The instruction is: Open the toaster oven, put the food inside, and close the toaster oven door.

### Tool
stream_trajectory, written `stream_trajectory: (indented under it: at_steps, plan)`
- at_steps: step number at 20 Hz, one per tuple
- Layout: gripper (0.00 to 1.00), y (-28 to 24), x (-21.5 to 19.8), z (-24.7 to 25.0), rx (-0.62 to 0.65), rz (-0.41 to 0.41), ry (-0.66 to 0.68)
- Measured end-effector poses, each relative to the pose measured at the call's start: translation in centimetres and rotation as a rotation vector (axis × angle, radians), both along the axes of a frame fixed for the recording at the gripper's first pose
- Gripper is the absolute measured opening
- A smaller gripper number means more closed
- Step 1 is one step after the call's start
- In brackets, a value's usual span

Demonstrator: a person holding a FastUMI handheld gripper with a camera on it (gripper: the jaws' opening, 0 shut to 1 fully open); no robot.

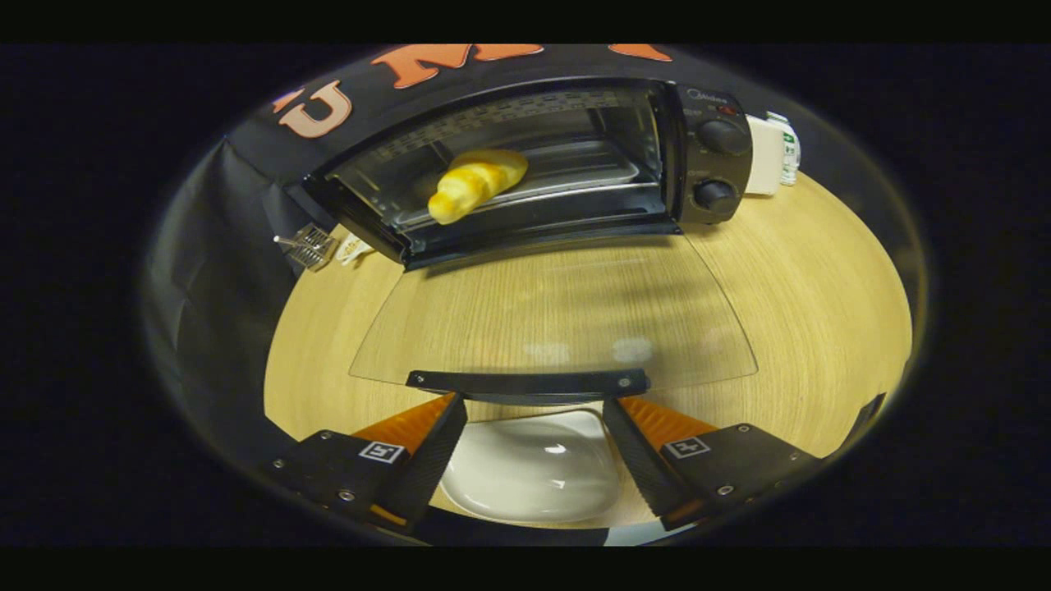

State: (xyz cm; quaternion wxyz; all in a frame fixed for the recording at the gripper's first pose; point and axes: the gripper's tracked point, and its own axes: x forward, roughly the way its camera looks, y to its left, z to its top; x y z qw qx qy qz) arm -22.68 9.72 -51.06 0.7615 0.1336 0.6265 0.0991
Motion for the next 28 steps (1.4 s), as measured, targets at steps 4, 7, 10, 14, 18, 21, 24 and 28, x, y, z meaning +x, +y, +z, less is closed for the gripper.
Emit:
stream_trajectory:
  at_steps: [4, 7, 10, 14, 18, 21, 24, 28]
  plan:
    - [0.99, 0.2, 2.4, 2.5, 0.017, -0.009, -0.074]
    - [0.98, 0.7, 4.1, 4.5, 0.035, 0.012, -0.129]
    - [0.99, 1.9, 5.2, 4.9, 0.033, 0.063, -0.154]
    - [0.99, 2.0, 7.9, 4.2, -0.033, 0.062, -0.168]
    - [0.99, 2.0, 10.4, 5.1, -0.050, 0.034, -0.203]
    - [0.98, 2.0, 12.7, 5.7, -0.068, 0.022, -0.237]
    - [0.99, 1.9, 14.9, 6.3, -0.081, -0.007, -0.265]
    - [0.99, 1.5, 18.0, 7.8, -0.076, -0.054, -0.325]
